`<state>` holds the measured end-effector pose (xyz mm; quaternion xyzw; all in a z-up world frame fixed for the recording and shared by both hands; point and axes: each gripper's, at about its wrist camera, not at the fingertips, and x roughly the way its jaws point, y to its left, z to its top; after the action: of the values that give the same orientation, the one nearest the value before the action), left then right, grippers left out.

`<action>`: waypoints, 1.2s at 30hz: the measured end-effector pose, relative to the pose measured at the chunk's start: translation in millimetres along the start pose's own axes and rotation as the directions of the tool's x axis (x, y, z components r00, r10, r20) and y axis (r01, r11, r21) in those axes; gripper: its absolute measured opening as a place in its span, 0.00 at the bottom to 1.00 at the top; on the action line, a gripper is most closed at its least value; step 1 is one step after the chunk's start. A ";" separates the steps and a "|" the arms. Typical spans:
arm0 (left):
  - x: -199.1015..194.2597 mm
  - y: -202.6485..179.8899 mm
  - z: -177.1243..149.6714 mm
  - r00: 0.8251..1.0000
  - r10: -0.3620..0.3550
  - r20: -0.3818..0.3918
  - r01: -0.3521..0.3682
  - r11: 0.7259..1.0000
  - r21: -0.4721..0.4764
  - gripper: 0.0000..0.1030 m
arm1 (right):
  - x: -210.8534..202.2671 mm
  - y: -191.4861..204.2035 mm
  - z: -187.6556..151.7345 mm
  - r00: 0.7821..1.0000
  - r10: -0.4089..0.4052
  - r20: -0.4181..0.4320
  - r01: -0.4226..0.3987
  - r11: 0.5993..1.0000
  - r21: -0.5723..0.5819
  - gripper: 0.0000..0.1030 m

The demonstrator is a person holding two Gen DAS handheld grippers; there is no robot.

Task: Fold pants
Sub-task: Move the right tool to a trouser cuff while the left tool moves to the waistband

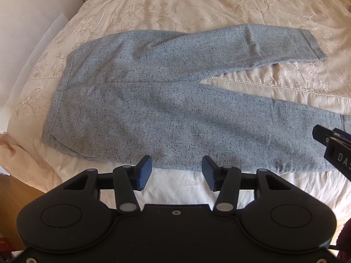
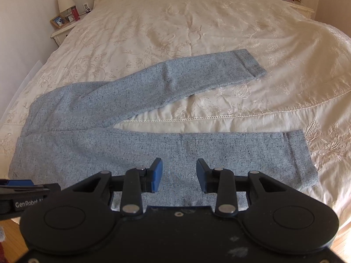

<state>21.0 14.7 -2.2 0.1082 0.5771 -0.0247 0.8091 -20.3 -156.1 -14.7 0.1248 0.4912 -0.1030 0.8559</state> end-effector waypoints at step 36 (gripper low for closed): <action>173.0 104.3 240.8 0.999 0.011 -0.041 -0.010 1.000 0.020 0.56 | 208.7 16.3 256.3 0.975 -0.153 -0.159 0.187 0.955 0.229 0.35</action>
<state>319.3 82.1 -74.6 0.1198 0.5927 -0.0242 0.7961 297.1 -232.6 -69.1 0.1924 0.5425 -0.2268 0.7856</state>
